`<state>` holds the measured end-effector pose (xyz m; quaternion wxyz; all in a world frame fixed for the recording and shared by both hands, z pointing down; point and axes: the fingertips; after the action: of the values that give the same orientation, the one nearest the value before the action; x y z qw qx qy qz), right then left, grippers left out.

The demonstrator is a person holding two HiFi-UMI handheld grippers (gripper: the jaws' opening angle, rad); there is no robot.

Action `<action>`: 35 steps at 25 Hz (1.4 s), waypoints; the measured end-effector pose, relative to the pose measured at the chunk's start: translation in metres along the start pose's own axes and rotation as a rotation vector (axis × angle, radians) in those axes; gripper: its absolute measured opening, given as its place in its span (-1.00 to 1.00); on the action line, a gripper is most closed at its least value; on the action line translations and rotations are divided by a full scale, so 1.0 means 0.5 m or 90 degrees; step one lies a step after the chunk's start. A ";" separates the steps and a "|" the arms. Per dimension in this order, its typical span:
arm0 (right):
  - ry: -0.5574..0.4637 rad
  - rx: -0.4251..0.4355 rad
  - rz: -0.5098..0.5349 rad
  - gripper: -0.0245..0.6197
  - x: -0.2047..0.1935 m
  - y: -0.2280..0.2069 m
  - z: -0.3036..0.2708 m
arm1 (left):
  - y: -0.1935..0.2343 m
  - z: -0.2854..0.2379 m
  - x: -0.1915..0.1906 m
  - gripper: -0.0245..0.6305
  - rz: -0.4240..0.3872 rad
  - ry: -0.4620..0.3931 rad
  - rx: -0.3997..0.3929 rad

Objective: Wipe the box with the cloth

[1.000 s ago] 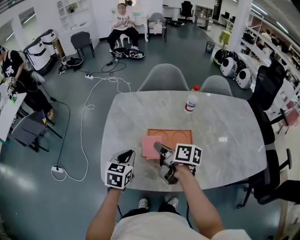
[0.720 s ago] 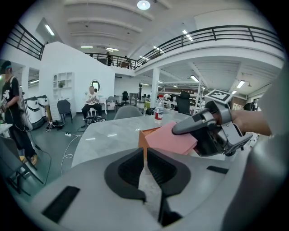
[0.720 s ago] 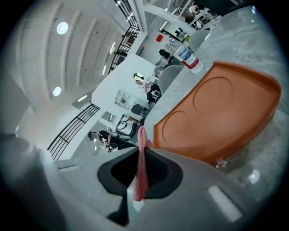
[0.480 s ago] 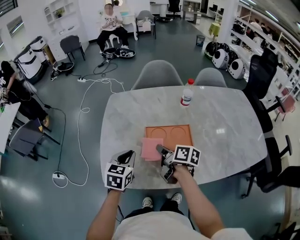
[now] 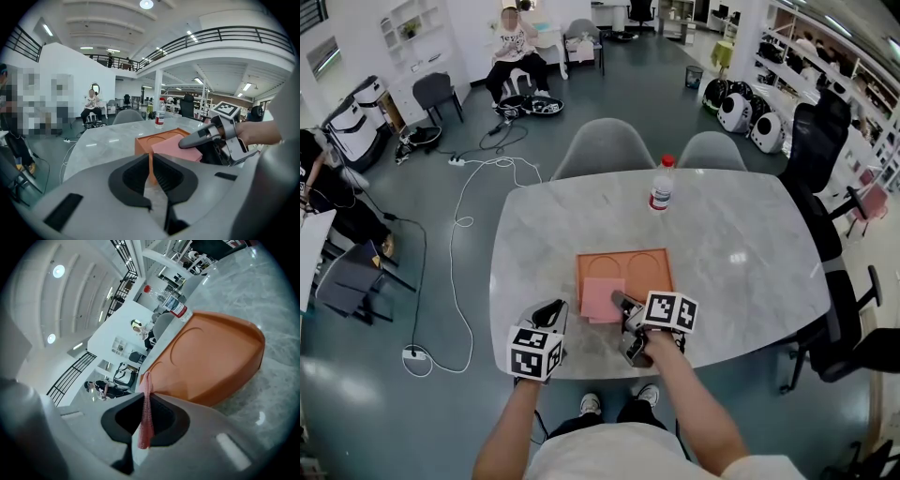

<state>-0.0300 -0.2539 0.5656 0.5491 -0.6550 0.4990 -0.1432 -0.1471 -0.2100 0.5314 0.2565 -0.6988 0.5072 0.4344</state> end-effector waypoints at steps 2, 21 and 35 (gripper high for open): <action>0.000 -0.002 0.001 -0.87 0.006 -0.007 0.006 | -0.006 -0.006 0.002 -0.84 0.001 0.000 0.001; -0.019 -0.022 0.005 -0.87 0.090 -0.085 0.116 | -0.120 -0.071 0.025 -0.84 0.004 -0.001 -0.010; -0.023 -0.020 0.011 -0.87 0.157 -0.138 0.188 | -0.202 -0.113 0.031 -0.84 0.009 0.003 0.003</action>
<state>0.1096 -0.2702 0.5631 0.5492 -0.6616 0.4966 -0.1187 -0.0317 -0.2268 0.5376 0.2541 -0.6955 0.5139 0.4331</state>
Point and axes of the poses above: the fingertips, and each gripper's own axes: z backward along the fingers, y to its left, x out of its top, and after that the axes turned 4 degrees about -y, right-handed
